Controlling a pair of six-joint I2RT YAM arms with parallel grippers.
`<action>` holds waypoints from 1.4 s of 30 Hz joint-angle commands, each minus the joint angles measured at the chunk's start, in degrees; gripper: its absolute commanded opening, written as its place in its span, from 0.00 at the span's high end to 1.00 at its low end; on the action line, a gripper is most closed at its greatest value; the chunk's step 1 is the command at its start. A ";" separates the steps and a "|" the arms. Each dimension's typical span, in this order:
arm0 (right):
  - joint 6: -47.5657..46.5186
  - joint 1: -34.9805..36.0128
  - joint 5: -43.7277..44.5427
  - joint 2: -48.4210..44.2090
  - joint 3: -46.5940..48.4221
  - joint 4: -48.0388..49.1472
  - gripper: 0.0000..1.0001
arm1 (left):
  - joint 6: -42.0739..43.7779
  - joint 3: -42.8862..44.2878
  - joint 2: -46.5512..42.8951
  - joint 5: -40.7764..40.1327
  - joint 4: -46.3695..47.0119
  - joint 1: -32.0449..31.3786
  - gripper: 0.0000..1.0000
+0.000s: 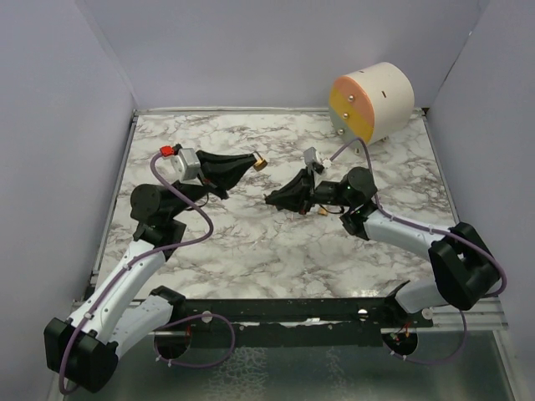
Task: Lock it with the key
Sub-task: Lock the lock, then place the lock at the center of the board.
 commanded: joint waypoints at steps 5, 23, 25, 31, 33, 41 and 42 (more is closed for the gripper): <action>-10.47 0.69 21.52 -8.18 -1.69 -13.25 0.99 | 5.95 -2.87 -0.20 -15.08 -19.41 0.06 1.00; -15.91 7.90 44.86 -1.73 2.10 -19.59 0.99 | -4.95 -21.57 16.14 -15.17 -11.87 7.51 1.00; -15.35 8.21 44.89 0.30 3.00 -19.72 0.99 | -5.12 -22.33 17.77 -14.49 -10.12 8.36 1.00; -15.18 9.72 45.00 5.32 6.02 -21.34 0.99 | -6.49 -23.32 26.61 -11.58 -2.87 10.90 1.00; -15.14 10.16 45.44 6.42 6.54 -21.77 0.99 | -7.04 -23.04 29.56 -11.39 -0.86 11.53 1.00; -13.52 10.40 44.31 11.60 8.16 -22.54 0.99 | -8.67 -21.60 36.41 -13.50 -0.74 11.94 1.00; -13.17 10.44 43.84 12.45 8.48 -22.66 0.99 | -8.86 -21.49 36.69 -13.88 -0.92 11.97 1.00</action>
